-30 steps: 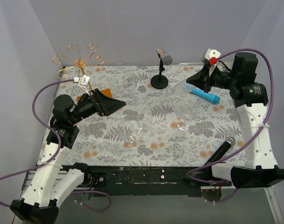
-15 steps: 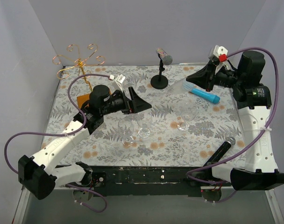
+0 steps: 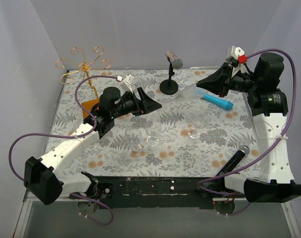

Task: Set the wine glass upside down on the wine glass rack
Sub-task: Turn the wine glass upside down at the wine rack.

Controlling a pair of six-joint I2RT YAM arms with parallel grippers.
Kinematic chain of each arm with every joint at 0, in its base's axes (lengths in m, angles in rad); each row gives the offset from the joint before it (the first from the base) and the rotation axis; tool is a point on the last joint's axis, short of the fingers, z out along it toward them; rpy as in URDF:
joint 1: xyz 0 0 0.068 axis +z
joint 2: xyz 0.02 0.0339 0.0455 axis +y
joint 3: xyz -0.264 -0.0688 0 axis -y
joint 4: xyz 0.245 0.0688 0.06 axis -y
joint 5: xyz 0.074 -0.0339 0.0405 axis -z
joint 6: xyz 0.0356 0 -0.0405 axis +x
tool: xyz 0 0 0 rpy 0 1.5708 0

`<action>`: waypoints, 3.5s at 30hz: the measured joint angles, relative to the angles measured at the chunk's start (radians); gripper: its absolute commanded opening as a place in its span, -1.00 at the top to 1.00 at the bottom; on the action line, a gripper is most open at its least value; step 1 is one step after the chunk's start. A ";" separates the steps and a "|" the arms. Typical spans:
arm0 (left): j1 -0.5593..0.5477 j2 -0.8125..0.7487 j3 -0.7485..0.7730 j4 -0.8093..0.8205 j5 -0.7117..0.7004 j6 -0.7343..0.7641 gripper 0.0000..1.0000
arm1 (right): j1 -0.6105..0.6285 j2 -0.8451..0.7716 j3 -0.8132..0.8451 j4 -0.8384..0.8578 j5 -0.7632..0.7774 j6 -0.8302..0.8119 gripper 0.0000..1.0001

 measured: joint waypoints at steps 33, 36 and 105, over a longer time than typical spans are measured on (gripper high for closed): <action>0.003 -0.042 0.000 -0.001 -0.031 -0.005 1.00 | -0.026 -0.032 -0.100 0.220 -0.213 0.204 -0.42; 0.002 -0.077 0.000 -0.021 -0.055 0.016 1.00 | -0.026 -0.033 -0.101 0.219 -0.230 0.206 -0.68; -0.341 0.180 0.486 -0.166 -0.828 1.590 1.00 | 0.207 0.081 -0.075 -0.047 -0.013 -0.110 -0.70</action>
